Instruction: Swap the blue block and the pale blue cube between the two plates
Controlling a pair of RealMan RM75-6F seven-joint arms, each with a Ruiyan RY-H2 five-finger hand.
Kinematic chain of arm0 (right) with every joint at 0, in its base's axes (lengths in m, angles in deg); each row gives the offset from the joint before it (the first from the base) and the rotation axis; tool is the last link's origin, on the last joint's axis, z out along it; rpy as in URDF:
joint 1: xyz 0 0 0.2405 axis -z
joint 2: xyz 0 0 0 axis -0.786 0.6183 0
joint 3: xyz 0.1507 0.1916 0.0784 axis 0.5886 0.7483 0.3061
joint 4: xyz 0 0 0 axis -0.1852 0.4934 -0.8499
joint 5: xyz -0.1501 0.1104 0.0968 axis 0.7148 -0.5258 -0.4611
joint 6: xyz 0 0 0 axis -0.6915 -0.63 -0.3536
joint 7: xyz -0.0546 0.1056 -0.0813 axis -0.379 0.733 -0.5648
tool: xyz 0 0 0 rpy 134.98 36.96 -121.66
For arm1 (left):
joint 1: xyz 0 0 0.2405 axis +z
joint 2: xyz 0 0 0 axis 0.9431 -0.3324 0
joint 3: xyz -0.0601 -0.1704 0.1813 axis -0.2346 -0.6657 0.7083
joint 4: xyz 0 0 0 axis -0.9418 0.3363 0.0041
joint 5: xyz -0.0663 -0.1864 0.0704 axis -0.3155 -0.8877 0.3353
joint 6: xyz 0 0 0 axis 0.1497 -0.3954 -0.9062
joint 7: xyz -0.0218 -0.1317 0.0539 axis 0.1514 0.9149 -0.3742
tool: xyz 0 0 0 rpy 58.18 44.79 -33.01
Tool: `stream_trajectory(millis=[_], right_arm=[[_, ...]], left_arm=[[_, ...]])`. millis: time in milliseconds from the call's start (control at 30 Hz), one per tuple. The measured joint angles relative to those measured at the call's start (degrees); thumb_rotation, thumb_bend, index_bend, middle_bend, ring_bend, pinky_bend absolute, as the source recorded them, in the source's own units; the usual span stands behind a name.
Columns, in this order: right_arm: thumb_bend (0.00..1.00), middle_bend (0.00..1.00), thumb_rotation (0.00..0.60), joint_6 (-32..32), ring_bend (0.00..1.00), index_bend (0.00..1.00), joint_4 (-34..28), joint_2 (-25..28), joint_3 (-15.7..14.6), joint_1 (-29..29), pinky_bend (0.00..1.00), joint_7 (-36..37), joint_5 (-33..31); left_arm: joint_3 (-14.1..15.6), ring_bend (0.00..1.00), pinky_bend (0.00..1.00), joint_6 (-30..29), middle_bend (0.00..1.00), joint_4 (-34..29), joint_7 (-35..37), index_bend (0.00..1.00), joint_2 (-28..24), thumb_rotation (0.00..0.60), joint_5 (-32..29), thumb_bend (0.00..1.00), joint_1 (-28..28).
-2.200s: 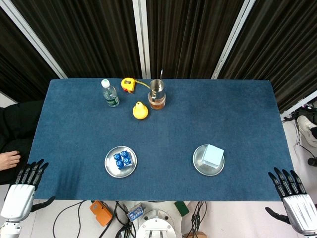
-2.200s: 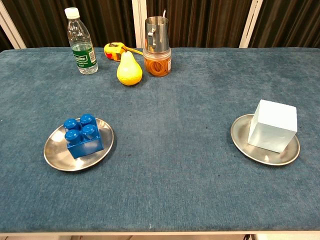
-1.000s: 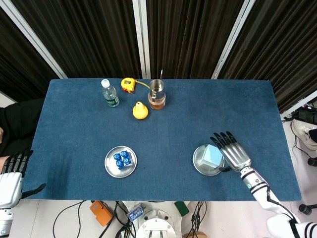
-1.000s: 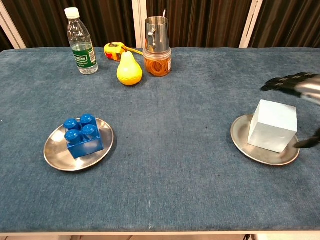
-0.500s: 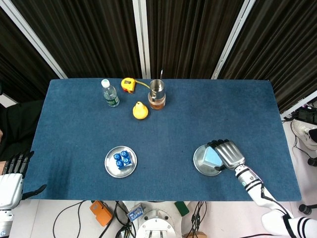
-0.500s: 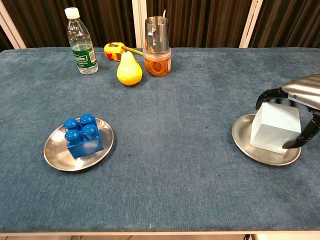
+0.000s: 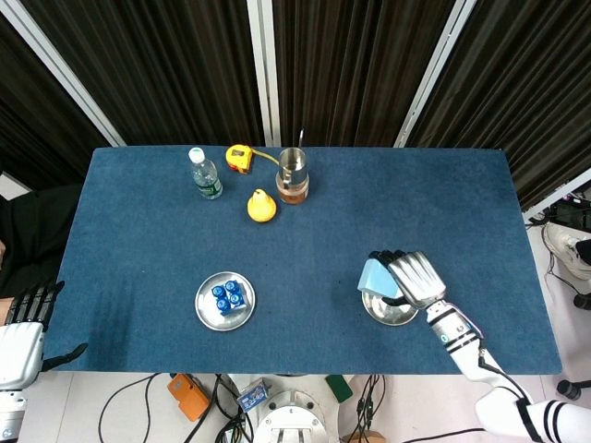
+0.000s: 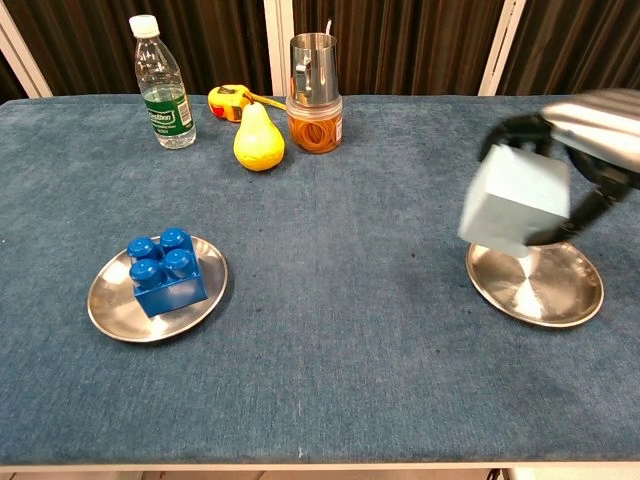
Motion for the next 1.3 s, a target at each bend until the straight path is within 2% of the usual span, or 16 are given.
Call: stream_trajectory(millis=[167, 333, 467, 533, 600, 633, 733, 800, 900, 1067, 1167, 1200, 1300], right_arm=[[0.31, 0.60, 0.600, -2.91, 0.58, 0.63, -2.01, -4.10, 3.07, -4.72, 0.68, -10.73, -6.81], [0.31, 0.56, 0.600, -4.64, 0.50, 0.56, 1.09, -14.63, 6.75, -12.04, 0.65, -22.02, -18.73], [0.31, 0.44, 0.600, -5.28, 0.40, 0.40, 5.43, -21.45, 8.58, -17.45, 0.65, -27.64, -26.71], [0.31, 0.36, 0.600, -5.45, 0.33, 0.28, 7.11, -23.27, 8.83, -19.53, 0.63, -29.32, -29.08], [0.31, 0.24, 0.600, -5.48, 0.22, 0.07, 7.52, -23.59, 8.41, -20.28, 0.57, -30.11, -29.72], [0.30, 0.20, 0.600, -5.49, 0.18, 0.03, 7.31, -23.40, 8.18, -20.34, 0.54, -30.15, -29.91], [0.21, 0.03, 0.596, -5.41, 0.03, 0.00, 5.62, -22.03, 7.36, -20.49, 0.44, -30.43, -31.35], [0.17, 0.00, 0.564, -4.95, 0.00, 0.00, 4.00, -20.77, 6.75, -20.52, 0.40, -30.91, -32.20], [0.14, 0.00, 0.494, -3.38, 0.00, 0.00, 1.23, -18.71, 5.62, -20.09, 0.35, -31.10, -31.99], [0.13, 0.00, 0.462, -0.18, 0.00, 0.00, -5.14, -13.24, 2.54, -17.51, 0.23, -29.73, -27.82], [0.13, 0.00, 0.494, 3.39, 0.00, 0.00, -8.50, -8.61, -1.20, -14.16, 0.09, -27.41, -20.93], [0.13, 0.00, 0.512, 5.50, 0.00, 0.00, -9.35, -6.51, -3.33, -12.30, 0.04, -26.20, -17.15], [0.13, 0.00, 0.529, 13.28, 0.00, 0.00, -9.68, -1.26, -9.80, -6.00, 0.00, -22.04, -6.10]], left_arm=[[0.03, 0.00, 0.06, -0.23, 0.00, 0.05, -0.37, 0.03, 0.06, 0.600, -0.05, 0.03, 0.13], [-0.24, 0.00, 0.06, -0.74, 0.00, 0.26, -0.10, 0.03, 0.02, 0.600, -0.39, 0.03, 0.38], [-0.51, 0.00, 0.06, -0.96, 0.00, 0.40, -0.45, 0.03, 0.06, 0.600, -0.75, 0.03, 0.47], [-0.62, 0.00, 0.06, -1.35, 0.00, 0.46, -0.62, 0.03, 0.16, 0.600, -0.81, 0.03, 0.62], [-0.59, 0.00, 0.06, -1.62, 0.00, 0.48, -0.47, 0.03, 0.16, 0.600, -0.63, 0.03, 0.74], [-0.54, 0.00, 0.06, -1.68, 0.00, 0.51, -0.36, 0.03, 0.14, 0.600, -0.51, 0.03, 0.77], [-0.35, 0.00, 0.06, -1.63, 0.00, 0.55, -0.31, 0.03, 0.13, 0.600, -0.24, 0.03, 0.78], [-0.16, 0.00, 0.06, -1.37, 0.00, 0.50, -0.36, 0.03, 0.09, 0.600, -0.08, 0.03, 0.72], [0.20, 0.00, 0.06, -0.80, 0.00, 0.37, -0.29, 0.03, -0.06, 0.600, 0.30, 0.03, 0.52], [1.18, 0.00, 0.06, 0.17, 0.00, 0.28, 1.14, 0.03, -0.55, 0.600, 2.19, 0.03, -0.15], [1.69, 0.00, 0.10, 0.79, 0.00, 0.20, 2.75, 0.03, -0.29, 0.600, 4.01, 0.03, -1.02], [1.64, 0.00, 0.13, 0.90, 0.00, 0.20, 2.76, 0.03, 0.24, 0.600, 4.40, 0.03, -1.35], [1.42, 0.00, 0.17, 1.90, 0.00, 0.19, 0.61, 0.03, 2.21, 0.600, 5.68, 0.03, -2.76]])
